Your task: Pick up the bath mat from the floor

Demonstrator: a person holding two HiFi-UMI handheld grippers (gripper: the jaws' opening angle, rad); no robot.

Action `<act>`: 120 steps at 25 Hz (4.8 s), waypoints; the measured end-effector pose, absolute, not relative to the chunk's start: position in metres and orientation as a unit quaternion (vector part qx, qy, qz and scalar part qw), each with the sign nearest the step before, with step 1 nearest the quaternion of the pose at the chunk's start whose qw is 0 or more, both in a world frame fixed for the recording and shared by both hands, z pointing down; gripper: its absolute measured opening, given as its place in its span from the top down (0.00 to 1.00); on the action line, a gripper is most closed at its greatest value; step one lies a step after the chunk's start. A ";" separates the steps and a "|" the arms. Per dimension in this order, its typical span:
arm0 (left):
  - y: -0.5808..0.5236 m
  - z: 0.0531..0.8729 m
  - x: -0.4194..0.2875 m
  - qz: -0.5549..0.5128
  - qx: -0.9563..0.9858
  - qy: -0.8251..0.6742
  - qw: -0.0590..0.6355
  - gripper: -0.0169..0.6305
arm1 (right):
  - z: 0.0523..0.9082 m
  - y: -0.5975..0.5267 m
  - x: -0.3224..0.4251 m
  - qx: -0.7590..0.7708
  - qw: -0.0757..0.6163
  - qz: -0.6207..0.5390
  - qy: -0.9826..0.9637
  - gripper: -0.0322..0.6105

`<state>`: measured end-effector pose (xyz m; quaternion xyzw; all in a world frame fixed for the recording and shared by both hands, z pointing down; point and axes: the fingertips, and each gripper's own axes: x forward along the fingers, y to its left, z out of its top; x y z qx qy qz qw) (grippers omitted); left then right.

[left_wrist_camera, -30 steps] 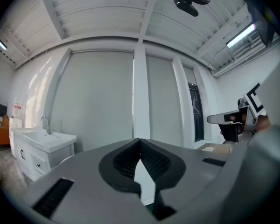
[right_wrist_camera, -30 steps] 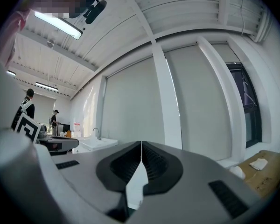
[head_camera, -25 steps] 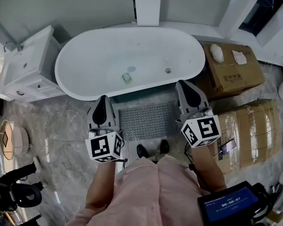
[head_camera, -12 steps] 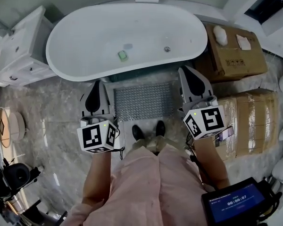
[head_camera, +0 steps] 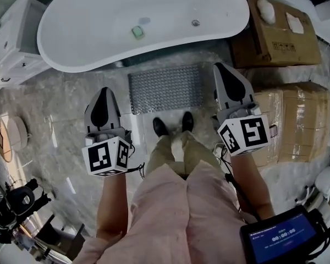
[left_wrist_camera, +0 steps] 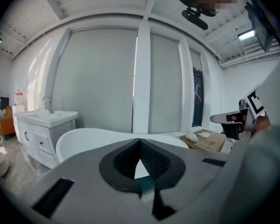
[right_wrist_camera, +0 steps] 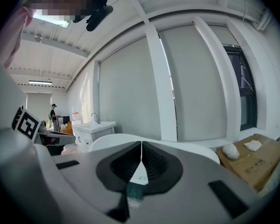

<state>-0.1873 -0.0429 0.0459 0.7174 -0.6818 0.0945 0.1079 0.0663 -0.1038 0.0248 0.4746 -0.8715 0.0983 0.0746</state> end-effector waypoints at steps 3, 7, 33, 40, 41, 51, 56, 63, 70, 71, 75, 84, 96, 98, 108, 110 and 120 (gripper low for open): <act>-0.037 0.071 -0.188 0.111 0.712 -0.681 0.127 0.94 | 0.058 -0.096 0.074 0.479 0.093 0.126 -0.864 0.92; -0.025 0.104 -0.190 0.121 0.710 -0.676 0.153 0.94 | 0.101 -0.080 0.079 0.481 0.121 0.160 -0.854 0.92; 0.042 0.238 -0.205 0.191 0.689 -0.658 0.238 0.94 | 0.251 -0.015 0.104 0.488 0.204 0.252 -0.810 0.92; 0.032 0.256 -0.208 0.193 0.692 -0.655 0.234 0.94 | 0.268 -0.028 0.107 0.489 0.209 0.244 -0.811 0.92; 0.031 0.256 -0.209 0.192 0.692 -0.655 0.233 0.94 | 0.268 -0.030 0.106 0.490 0.209 0.242 -0.811 0.92; 0.019 0.253 -0.219 0.191 0.700 -0.658 0.203 0.94 | 0.263 -0.044 0.097 0.488 0.206 0.229 -0.817 0.92; 0.013 0.251 -0.222 0.188 0.704 -0.655 0.201 0.94 | 0.258 -0.051 0.093 0.482 0.208 0.221 -0.822 0.92; 0.012 0.305 -0.224 0.194 0.706 -0.650 0.203 0.94 | 0.312 -0.056 0.096 0.481 0.211 0.220 -0.822 0.92; 0.012 0.315 -0.222 0.189 0.710 -0.647 0.204 0.94 | 0.325 -0.054 0.100 0.481 0.209 0.217 -0.823 0.92; 0.011 0.314 -0.222 0.189 0.711 -0.646 0.203 0.94 | 0.324 -0.054 0.101 0.482 0.209 0.216 -0.823 0.92; 0.011 0.312 -0.227 0.191 0.710 -0.648 0.201 0.94 | 0.323 -0.056 0.102 0.484 0.206 0.216 -0.822 0.92; 0.013 0.358 -0.223 0.191 0.708 -0.650 0.198 0.94 | 0.374 -0.055 0.116 0.489 0.200 0.213 -0.822 0.92; 0.013 0.446 -0.230 0.192 0.706 -0.657 0.183 0.94 | 0.469 -0.049 0.134 0.501 0.199 0.208 -0.816 0.92; 0.013 0.446 -0.235 0.191 0.706 -0.658 0.180 0.94 | 0.469 -0.051 0.133 0.502 0.197 0.204 -0.817 0.92; 0.008 0.535 -0.244 0.197 0.705 -0.660 0.170 0.94 | 0.562 -0.061 0.144 0.503 0.199 0.198 -0.817 0.92; 0.005 0.550 -0.244 0.194 0.707 -0.659 0.167 0.94 | 0.577 -0.065 0.146 0.504 0.199 0.193 -0.818 0.92; -0.016 0.648 -0.265 0.189 0.706 -0.661 0.169 0.94 | 0.674 -0.089 0.144 0.508 0.206 0.187 -0.815 0.92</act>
